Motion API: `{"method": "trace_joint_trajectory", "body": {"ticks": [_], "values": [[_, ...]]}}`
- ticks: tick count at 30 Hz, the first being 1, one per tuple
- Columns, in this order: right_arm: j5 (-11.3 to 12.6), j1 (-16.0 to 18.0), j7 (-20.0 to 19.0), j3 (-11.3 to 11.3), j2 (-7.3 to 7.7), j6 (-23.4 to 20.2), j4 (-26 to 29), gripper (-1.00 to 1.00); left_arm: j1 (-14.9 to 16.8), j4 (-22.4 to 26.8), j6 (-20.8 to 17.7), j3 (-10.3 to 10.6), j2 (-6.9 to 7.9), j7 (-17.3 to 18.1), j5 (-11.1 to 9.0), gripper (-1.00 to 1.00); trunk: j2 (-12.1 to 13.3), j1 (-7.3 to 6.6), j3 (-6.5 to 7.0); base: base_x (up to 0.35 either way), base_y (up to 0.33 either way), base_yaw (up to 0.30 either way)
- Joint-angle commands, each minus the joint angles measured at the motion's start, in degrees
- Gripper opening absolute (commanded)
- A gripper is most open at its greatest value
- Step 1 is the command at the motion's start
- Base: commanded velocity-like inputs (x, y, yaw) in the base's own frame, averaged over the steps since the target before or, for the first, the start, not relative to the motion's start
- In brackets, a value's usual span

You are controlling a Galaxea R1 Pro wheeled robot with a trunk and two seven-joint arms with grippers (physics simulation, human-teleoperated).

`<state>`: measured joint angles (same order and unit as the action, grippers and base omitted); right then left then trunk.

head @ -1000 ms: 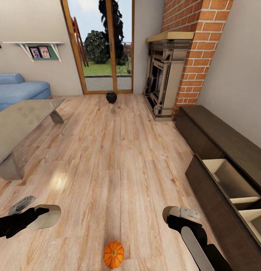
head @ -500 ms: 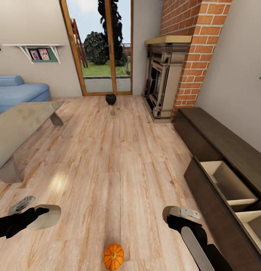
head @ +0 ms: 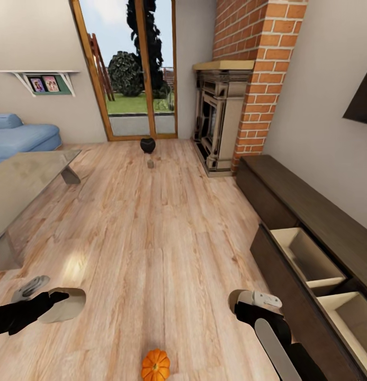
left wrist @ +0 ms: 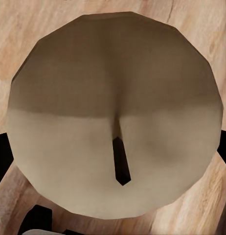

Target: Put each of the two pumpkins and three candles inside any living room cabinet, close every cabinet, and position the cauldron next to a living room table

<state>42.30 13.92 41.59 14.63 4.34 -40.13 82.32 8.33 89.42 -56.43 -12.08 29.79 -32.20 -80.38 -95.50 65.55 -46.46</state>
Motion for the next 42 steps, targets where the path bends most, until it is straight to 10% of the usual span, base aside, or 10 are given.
{"method": "trace_joint_trajectory", "body": {"ticks": [1,42], "values": [[0.5,0.1,0.6,0.1,0.06,-0.1,0.1,-1.00,0.0,0.1,-0.2,0.0,0.00,-0.6,-0.6,-1.00,0.4,-0.23,0.22,0.000,0.000,-0.114],[1.0,0.1,0.4,0.1,0.06,0.0,-0.1,-1.00,0.0,0.1,-0.2,-0.4,0.00,-0.1,-1.4,-1.00,6.0,-3.30,3.28,-0.039,0.042,-0.129]]}}
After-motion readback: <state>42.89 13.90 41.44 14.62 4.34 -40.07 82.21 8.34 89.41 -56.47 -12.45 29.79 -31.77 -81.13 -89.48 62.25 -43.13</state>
